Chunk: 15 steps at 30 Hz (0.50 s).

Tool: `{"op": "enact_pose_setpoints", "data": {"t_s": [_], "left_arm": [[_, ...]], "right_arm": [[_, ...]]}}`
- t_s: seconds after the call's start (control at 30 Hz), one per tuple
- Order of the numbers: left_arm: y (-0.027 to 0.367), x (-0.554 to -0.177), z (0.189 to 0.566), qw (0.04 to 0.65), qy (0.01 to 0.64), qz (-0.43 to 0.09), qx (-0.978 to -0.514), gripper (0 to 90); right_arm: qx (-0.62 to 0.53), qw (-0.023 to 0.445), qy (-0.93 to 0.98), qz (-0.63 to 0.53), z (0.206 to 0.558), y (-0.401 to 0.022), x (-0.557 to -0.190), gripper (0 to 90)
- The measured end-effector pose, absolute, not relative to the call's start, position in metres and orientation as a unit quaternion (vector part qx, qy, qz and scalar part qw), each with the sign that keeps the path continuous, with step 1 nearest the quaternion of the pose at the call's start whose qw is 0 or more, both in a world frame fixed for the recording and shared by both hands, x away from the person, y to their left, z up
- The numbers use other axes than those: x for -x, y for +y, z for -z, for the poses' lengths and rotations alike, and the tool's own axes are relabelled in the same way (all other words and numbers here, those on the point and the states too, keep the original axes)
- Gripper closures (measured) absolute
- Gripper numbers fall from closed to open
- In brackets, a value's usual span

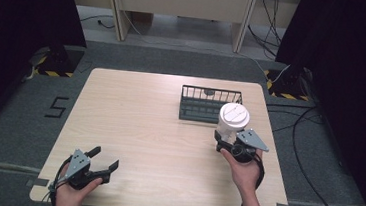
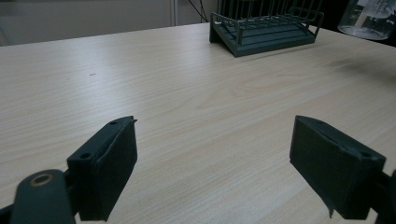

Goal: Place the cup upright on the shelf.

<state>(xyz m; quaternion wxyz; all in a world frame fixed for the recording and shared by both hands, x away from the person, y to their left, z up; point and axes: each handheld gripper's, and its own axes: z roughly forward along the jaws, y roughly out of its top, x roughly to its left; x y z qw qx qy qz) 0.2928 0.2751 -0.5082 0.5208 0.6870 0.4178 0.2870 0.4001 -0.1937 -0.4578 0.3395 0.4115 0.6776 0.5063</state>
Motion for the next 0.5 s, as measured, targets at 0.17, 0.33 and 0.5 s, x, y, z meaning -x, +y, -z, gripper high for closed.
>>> {"op": "enact_pose_setpoints", "data": {"t_s": [0.17, 0.33, 0.5], "left_arm": [[0.275, -0.293, 0.508, 0.521, 0.417, -0.287, -0.687, 14.5], [0.274, -0.292, 0.508, 0.523, 0.419, -0.282, -0.686, 14.5], [0.275, -0.293, 0.508, 0.523, 0.42, -0.281, -0.686, 14.5]], "right_arm": [[-0.409, 0.342, 0.676, -0.508, 0.448, -0.189, -0.406, 18.8], [-0.409, 0.345, 0.675, -0.509, 0.442, -0.187, -0.411, 18.8], [-0.406, 0.349, 0.675, -0.508, 0.436, -0.186, -0.417, 18.8]]}}
